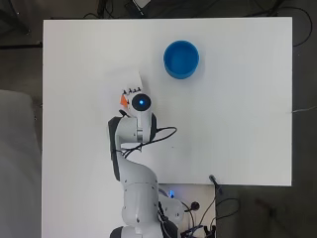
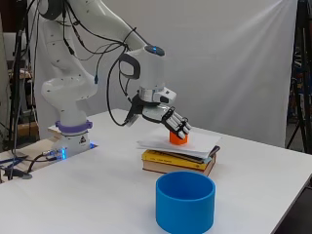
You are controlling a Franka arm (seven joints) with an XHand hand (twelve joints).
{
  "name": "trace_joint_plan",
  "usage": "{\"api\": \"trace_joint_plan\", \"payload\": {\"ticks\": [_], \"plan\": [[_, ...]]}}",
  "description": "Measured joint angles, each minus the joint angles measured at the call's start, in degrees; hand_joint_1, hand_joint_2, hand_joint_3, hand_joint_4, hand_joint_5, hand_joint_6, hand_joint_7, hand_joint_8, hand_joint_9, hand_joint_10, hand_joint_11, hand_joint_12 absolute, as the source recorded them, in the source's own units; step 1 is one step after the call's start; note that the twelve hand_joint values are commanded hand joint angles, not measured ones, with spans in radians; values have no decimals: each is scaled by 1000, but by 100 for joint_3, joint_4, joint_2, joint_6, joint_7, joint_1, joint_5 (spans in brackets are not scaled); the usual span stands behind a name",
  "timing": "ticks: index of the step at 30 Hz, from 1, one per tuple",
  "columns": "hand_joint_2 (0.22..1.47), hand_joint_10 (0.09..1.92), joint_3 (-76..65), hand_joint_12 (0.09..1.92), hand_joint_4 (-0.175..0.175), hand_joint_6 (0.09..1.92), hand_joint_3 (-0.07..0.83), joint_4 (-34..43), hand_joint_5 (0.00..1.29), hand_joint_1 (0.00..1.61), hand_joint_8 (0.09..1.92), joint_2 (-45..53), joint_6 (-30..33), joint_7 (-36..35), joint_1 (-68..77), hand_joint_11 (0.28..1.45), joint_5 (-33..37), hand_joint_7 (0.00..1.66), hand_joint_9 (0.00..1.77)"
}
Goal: Teleoperate dual arm-hand system to pick and place objects
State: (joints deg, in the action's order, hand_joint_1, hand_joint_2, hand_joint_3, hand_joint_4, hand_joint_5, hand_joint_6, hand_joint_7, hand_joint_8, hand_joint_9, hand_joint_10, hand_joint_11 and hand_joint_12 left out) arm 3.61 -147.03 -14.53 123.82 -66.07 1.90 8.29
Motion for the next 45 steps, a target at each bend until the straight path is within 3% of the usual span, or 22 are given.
{"api": "trace_joint_plan", "payload": {"ticks": [1,2,3,4,6,10,13,14,15,17,19,20,21,23,26,28,29,30,33,41,45], "plan": [[1138,980,-44,636,65,847,-3,79,694,913,1066,33,-160,38,-11,789,-29,761,942],[1173,1418,-95,1178,112,1081,1,185,740,936,1478,87,-320,85,-24,897,-61,925,1142],[1205,1669,-164,1518,142,1242,5,282,740,925,1710,145,-474,130,-38,933,-74,986,1235],[1228,1800,-257,1695,159,1340,7,369,726,909,1831,211,-615,151,-52,911,-50,972,1234],[1250,1895,-436,1817,172,1419,7,452,709,891,1918,353,-782,53,-76,852,40,918,1185],[1259,1920,-521,1857,175,1440,3,515,701,885,1920,456,-848,-141,-80,841,160,899,1178],[1268,1920,-510,1815,175,1460,4,669,683,873,1920,181,-868,-176,-75,754,152,804,1096],[1280,1920,-514,1797,49,1425,12,791,649,974,1866,84,-939,-184,-74,727,149,768,1060],[1291,1920,-522,1762,-41,1413,16,972,615,1050,1788,6,-1059,-191,-73,685,141,747,994],[1317,1821,-533,1569,-132,1483,8,1374,562,1111,1664,-40,-1316,-181,-73,593,77,695,865],[1286,1725,-532,1411,-15,875,-5,1824,529,1215,1534,-37,-1608,-26,-79,558,-71,695,821],[1271,1706,-537,1388,21,597,-4,2061,567,1243,1499,-5,-1752,95,-85,558,-165,704,830],[1260,1696,-553,1390,39,389,-2,2321,610,1259,1475,55,-1897,223,-93,561,-252,713,846],[1244,1701,-622,1436,47,157,-1,2818,673,1276,1442,238,-2159,420,-118,580,-348,735,904],[1235,1764,-776,1548,45,87,-1,3543,720,1284,1434,706,-2445,726,-171,633,-522,752,999],[1256,1793,-923,1596,130,943,1,3909,693,1013,1583,1047,-2591,992,-216,666,-594,803,1051],[1268,1805,-996,1613,153,1201,1,4037,671,932,1635,1208,-2629,1108,-242,676,-609,818,1069],[1276,1814,-1068,1624,165,1342,1,4132,658,887,1669,1354,-2655,1171,-268,681,-606,825,1077],[1283,1827,-1279,1637,175,1463,0,4358,645,846,1708,1822,-2638,1160,-358,690,-584,836,1085],[1282,1807,-1497,1580,175,1492,0,4413,649,844,1706,2290,-2271,958,-491,669,-483,843,1059],[1285,1783,-1431,1532,175,1506,0,5101,645,841,1708,2825,-2397,933,-638,647,-370,822,1013]]}}
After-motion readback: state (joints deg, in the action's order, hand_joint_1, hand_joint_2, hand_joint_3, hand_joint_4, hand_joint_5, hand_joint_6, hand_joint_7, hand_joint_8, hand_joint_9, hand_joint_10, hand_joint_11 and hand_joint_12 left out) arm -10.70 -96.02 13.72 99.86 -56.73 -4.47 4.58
